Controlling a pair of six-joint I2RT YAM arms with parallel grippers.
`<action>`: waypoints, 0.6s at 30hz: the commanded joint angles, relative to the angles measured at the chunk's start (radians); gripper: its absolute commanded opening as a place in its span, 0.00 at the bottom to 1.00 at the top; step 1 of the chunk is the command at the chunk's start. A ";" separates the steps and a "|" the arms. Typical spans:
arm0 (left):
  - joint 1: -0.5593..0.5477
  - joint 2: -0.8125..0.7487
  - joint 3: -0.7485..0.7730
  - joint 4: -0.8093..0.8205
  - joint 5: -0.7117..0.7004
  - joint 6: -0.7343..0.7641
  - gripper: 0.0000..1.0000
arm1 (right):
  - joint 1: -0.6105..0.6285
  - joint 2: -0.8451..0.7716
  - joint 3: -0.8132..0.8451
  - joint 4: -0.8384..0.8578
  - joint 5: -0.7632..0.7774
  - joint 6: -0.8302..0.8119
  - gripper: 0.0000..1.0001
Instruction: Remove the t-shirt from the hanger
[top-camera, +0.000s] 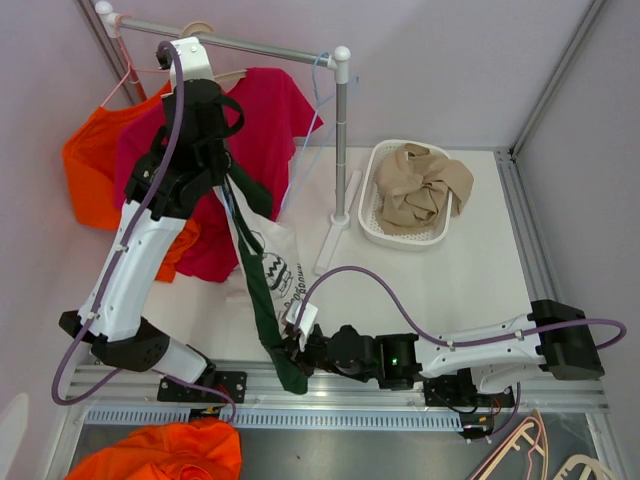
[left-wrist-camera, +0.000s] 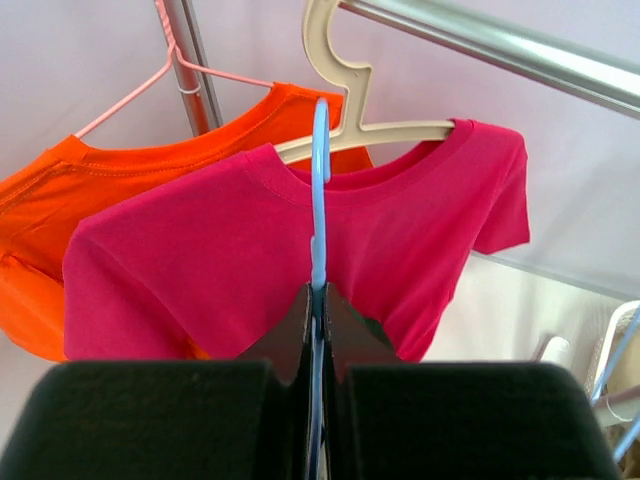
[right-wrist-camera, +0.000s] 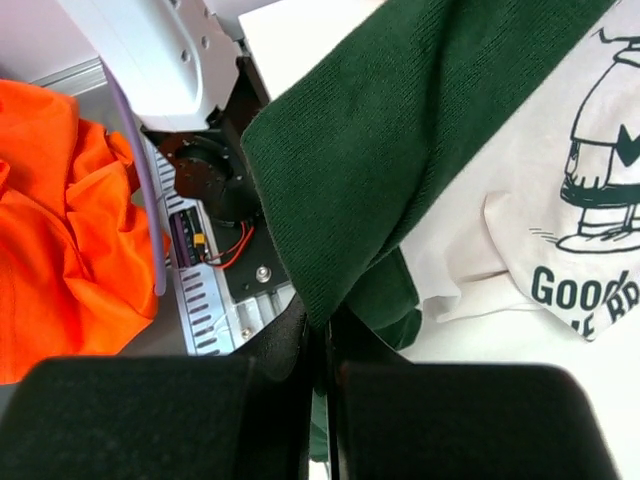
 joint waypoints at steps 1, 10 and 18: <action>0.040 -0.014 0.091 0.143 0.003 -0.026 0.01 | 0.054 -0.004 -0.011 -0.104 -0.067 0.040 0.00; -0.092 -0.241 -0.090 -0.127 0.265 -0.313 0.01 | -0.171 0.123 0.182 -0.233 -0.020 0.022 0.00; -0.163 -0.434 -0.207 -0.330 0.335 -0.328 0.01 | -0.354 0.267 0.316 -0.336 -0.040 0.076 0.00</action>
